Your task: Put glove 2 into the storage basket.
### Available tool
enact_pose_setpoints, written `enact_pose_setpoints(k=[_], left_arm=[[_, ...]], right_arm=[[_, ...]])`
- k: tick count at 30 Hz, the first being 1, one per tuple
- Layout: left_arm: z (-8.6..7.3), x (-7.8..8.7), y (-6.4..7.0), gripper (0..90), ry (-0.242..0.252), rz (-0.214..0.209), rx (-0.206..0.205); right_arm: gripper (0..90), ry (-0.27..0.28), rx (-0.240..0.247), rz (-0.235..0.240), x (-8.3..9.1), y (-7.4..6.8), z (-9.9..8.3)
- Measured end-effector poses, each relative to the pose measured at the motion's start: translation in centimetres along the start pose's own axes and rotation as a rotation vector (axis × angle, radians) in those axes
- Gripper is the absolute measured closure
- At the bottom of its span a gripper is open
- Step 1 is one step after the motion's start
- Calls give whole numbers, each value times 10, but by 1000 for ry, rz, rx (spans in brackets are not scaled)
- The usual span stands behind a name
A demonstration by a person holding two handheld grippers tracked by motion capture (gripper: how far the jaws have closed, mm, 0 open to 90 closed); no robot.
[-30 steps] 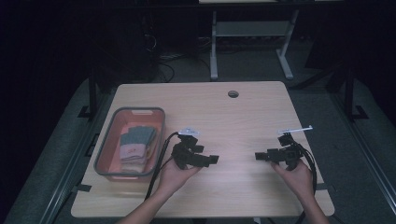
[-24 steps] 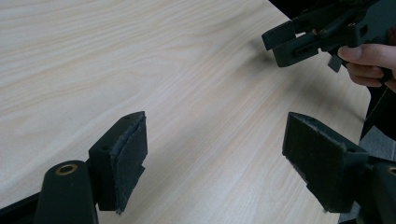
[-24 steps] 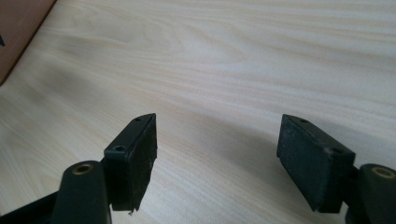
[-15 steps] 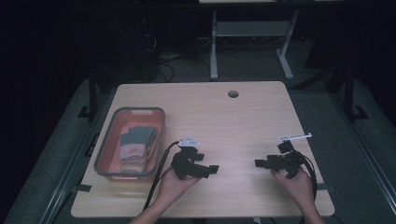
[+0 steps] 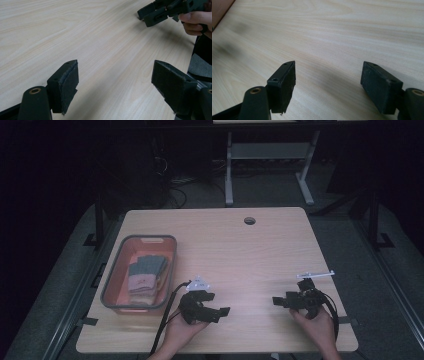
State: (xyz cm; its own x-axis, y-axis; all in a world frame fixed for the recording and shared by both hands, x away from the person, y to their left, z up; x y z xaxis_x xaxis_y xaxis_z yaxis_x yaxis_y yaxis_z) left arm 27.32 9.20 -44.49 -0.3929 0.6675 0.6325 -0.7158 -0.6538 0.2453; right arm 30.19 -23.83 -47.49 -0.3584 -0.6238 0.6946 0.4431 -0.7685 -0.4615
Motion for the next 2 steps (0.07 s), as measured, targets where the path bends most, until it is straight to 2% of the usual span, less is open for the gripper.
enact_pose_setpoints(k=[2], left_arm=[[-3, 1, 2, 218, 8, -3, -4]], right_arm=[[274, 0, 7, 0, 1, -1, -2]])
Point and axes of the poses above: each handheld gripper's, and its own axes: x roughly backward along the jaws, z roughly out of its top, y roughly to its right, the point moved 2 cm from there along -x, roughly forward along the jaws, and after that the axes turned 5 degrees about z, right-handed, at the moved point
